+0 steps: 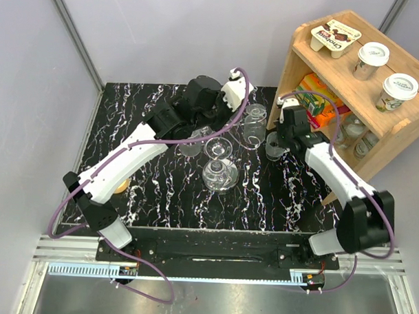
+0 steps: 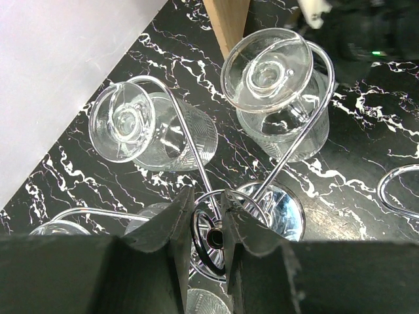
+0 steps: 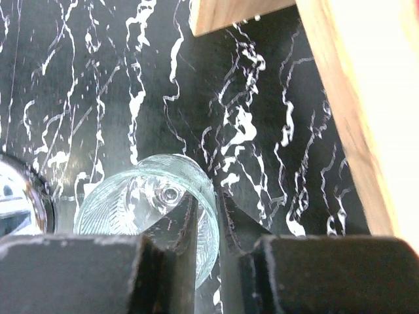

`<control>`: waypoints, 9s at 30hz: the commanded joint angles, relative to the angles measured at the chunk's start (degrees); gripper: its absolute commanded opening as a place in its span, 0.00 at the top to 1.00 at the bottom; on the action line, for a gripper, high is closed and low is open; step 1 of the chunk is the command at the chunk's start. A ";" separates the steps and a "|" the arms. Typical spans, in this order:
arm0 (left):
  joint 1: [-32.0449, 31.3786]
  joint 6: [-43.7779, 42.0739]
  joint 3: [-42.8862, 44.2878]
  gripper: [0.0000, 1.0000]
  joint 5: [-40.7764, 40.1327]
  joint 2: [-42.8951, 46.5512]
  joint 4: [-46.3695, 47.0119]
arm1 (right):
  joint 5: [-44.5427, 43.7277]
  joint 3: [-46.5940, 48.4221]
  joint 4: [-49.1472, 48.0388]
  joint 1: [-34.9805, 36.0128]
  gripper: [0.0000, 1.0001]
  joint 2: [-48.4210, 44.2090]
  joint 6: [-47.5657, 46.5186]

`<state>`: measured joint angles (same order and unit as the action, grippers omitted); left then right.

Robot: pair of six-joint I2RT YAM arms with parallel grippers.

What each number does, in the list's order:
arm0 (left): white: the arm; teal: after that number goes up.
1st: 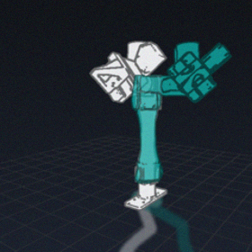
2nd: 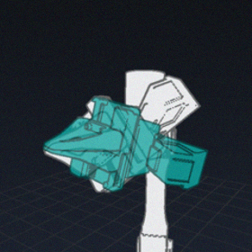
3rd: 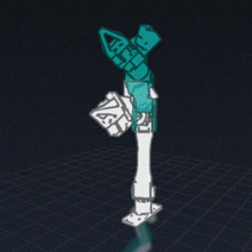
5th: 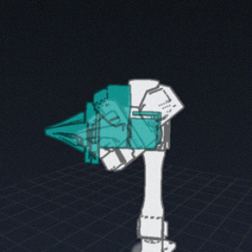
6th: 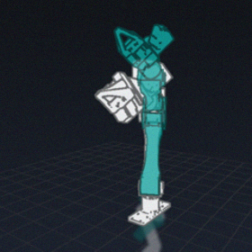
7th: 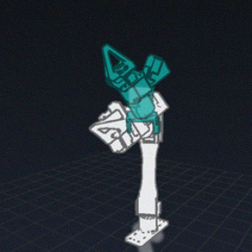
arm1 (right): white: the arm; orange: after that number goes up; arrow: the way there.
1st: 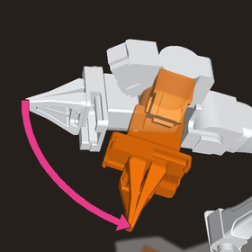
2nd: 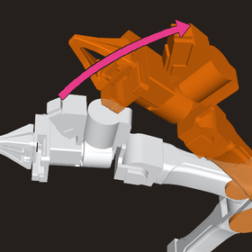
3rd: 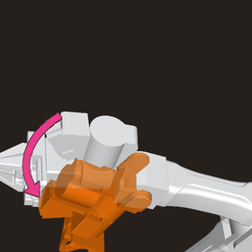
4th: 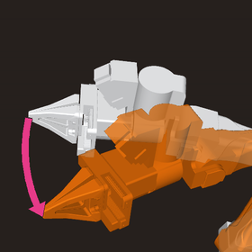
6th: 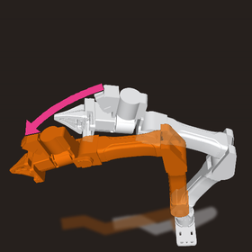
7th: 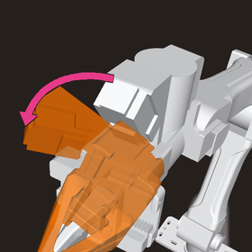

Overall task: Place the wine glass upside down on the wine glass rack
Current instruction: Pick up the wine glass at the center of the board, then turn the wine glass upside down at the wine rack.

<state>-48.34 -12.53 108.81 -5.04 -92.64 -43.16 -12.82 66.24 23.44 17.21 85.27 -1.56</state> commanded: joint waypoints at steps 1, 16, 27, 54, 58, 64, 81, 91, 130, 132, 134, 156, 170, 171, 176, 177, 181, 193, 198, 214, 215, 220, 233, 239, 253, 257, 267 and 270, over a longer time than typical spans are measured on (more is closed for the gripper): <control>0.09 -1.62 3.33 0.82 -1.47 -0.61 2.99 | -0.37 -2.95 1.95 -0.25 1.00 -11.16 -3.00; 0.17 -2.32 7.72 0.25 0.82 -1.67 3.17 | 7.46 12.15 23.31 -0.25 1.00 -29.55 -9.86; 0.26 -4.79 15.72 0.04 7.30 1.67 4.57 | 18.52 31.13 23.85 -0.34 1.00 -27.27 -9.60; 11.95 24.13 15.37 0.28 35.97 -1.75 9.32 | 38.31 49.95 7.94 -0.25 1.00 -12.59 2.95; 12.04 25.36 14.76 0.28 37.46 -2.19 9.49 | 39.10 51.45 7.85 -0.34 1.00 -11.62 3.93; 12.04 26.60 14.58 0.28 39.23 -1.84 10.37 | 38.66 50.31 7.23 -0.25 1.00 -11.45 3.76; 12.04 29.41 15.02 0.57 40.63 -5.53 11.87 | 40.59 46.35 5.04 -0.25 1.00 -12.50 6.13; 12.04 30.46 16.26 1.00 41.07 -7.29 12.39 | 43.05 43.01 3.19 -0.25 1.00 -13.12 7.98; 11.95 11.67 15.90 1.00 24.38 -0.53 6.16 | 46.05 23.05 16.18 0.45 0.32 -23.31 -4.76; 11.69 8.60 16.77 1.00 23.15 -0.44 5.37 | 44.64 25.16 19.52 0.45 0.29 -23.49 -6.43; 11.42 5.87 17.74 1.00 22.44 -0.17 4.49 | 42.54 28.49 22.77 0.45 0.21 -22.96 -7.48; -2.73 -18.13 19.42 1.00 0.56 1.85 3.34 | 46.74 53.38 37.56 0.72 0.06 -6.17 -3.27; -5.19 -26.92 20.12 1.00 -5.07 1.76 5.71 | 49.38 54.26 32.28 0.81 0.08 -6.09 -1.60; -5.36 -27.62 20.12 1.00 -5.50 1.67 5.89 | 49.56 54.26 32.28 0.89 0.08 -5.91 -1.60; -7.64 -32.28 20.65 1.00 -8.58 1.59 6.07 | 47.98 54.09 31.40 0.89 0.09 -6.26 -1.42; -8.35 -32.99 20.74 1.00 -9.28 1.59 5.98 | 46.67 54.00 31.32 0.98 0.09 -6.44 -1.60; -10.90 -34.31 20.65 1.00 -11.92 1.67 5.89 | 36.58 53.47 29.83 0.89 0.09 -7.75 -1.78; -14.06 -37.20 17.23 1.00 -15.34 0.97 9.58 | 7.48 47.14 24.99 -0.25 0.09 -12.77 -0.63; -15.47 -37.65 15.91 1.00 -16.14 0.79 10.46 | 4.47 45.48 24.90 -2.97 0.09 -14.17 -0.11; -19.78 -44.07 8.17 1.00 -20.89 -0.08 18.37 | 4.03 40.55 24.81 -8.16 0.07 -16.28 -0.20; -20.04 -44.15 7.82 1.00 -21.32 -0.26 18.89 | 4.29 40.29 24.72 -8.25 0.07 -16.28 -0.28; -21.09 -45.73 5.97 1.00 -23.52 -0.70 21.71 | 4.64 39.94 24.90 -8.60 0.07 -16.72 -0.20; -23.64 -50.39 0.61 1.00 -28.80 -3.42 29.79 | 6.40 37.83 24.99 -8.86 0.06 -17.42 -0.28; -23.91 -51.36 -1.41 1.00 -29.76 -3.16 29.80 | 6.75 37.39 24.81 -8.95 0.05 -17.60 -0.63; -23.91 -51.19 -6.68 1.00 -32.05 -0.52 28.92 | 8.34 35.10 24.46 -9.13 0.05 -18.30 -0.11; -23.91 -51.27 -6.60 1.00 -32.23 -0.52 28.92 | 8.77 34.57 24.55 -9.13 0.05 -18.65 -0.20; -23.91 -52.59 -7.65 1.00 -33.63 0.35 27.07 | 9.21 32.55 23.76 -9.21 0.05 -19.27 -0.46; -23.82 -52.85 -7.83 1.00 -33.90 0.09 26.90 | 9.74 32.11 23.49 -9.21 0.04 -19.27 -0.28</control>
<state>-71.92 -64.14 100.68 -35.03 -96.71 -20.49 -4.78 98.59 50.04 8.45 67.20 -2.22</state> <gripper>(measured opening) 0.086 0.953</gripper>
